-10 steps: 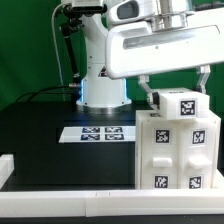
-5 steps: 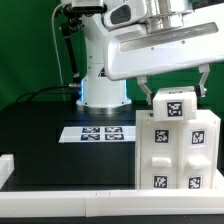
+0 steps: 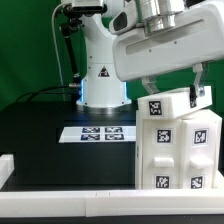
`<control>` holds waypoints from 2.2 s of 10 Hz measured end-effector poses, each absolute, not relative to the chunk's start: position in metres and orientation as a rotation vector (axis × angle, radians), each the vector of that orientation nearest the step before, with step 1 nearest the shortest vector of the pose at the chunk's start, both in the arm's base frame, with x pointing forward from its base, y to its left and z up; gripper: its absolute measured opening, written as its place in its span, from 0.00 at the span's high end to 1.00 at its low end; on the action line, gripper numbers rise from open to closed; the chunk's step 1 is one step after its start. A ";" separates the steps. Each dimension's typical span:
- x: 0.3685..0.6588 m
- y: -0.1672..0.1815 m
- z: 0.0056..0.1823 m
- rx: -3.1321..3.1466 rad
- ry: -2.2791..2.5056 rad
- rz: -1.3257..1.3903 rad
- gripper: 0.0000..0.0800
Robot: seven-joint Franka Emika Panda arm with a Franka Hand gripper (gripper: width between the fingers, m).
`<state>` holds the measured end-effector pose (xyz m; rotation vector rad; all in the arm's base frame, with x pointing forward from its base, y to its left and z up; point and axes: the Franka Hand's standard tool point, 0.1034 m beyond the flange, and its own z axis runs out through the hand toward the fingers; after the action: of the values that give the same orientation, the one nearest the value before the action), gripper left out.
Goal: Assemble cabinet
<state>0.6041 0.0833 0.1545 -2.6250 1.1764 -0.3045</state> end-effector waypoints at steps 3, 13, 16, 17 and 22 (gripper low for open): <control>0.602 0.084 0.155 -2.280 1.649 -0.249 0.30; 0.600 0.079 0.155 -1.480 2.293 -0.007 0.30; 0.600 0.078 0.154 -1.344 2.365 0.037 0.30; 0.600 0.078 0.153 -1.345 2.366 0.037 0.18; 0.608 0.077 0.173 -1.426 2.260 -0.037 0.00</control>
Offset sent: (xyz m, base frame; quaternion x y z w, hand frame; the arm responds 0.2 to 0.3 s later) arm -0.0082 0.0018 0.0022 0.0079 -0.0201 0.2334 0.9721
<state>0.6079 0.0767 0.1732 -1.4258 2.2603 -0.0372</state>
